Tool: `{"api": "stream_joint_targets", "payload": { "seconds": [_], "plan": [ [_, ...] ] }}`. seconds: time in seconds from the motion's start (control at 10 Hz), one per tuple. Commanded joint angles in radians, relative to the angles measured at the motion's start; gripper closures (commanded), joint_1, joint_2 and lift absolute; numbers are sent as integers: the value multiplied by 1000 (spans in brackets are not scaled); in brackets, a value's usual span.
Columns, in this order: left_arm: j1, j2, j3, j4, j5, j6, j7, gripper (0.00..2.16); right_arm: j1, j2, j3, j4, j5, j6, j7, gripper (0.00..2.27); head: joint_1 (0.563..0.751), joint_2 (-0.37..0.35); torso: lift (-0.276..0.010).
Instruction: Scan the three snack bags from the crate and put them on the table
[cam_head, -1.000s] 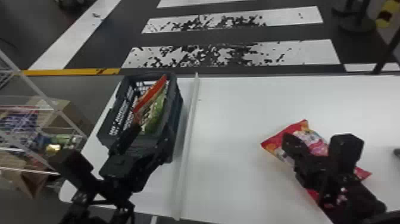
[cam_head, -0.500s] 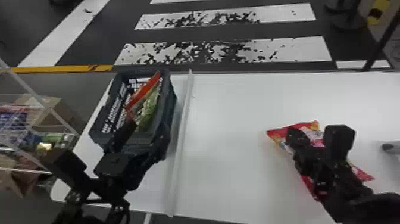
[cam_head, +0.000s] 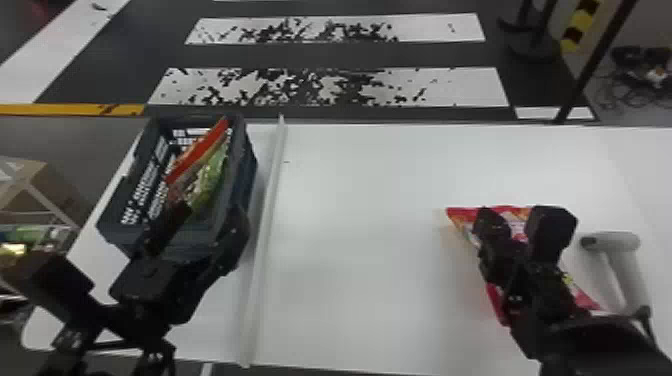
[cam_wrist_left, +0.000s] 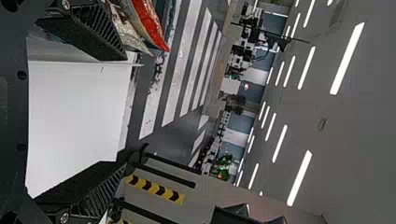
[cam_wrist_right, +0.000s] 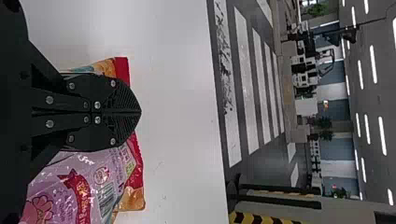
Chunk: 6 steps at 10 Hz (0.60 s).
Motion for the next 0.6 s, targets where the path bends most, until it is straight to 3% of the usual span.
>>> {"api": "stream_joint_targets", "payload": {
  "seconds": [0.0, 0.2, 0.5],
  "plan": [
    [-7, 1, -12, 2, -1, 0, -3, 80, 15, 1, -11, -4, -1, -31, -41, 2246, 695, 31, -94],
    [-9, 3, -13, 12, -3, 0, -9, 76, 33, 10, -8, -32, -1, -56, -89, 2246, 695, 3, -94],
    [-9, 4, -16, 12, -1, -3, -12, 76, 134, 10, -25, -262, -23, -77, -146, 2246, 695, -2, -94]
  ]
}}
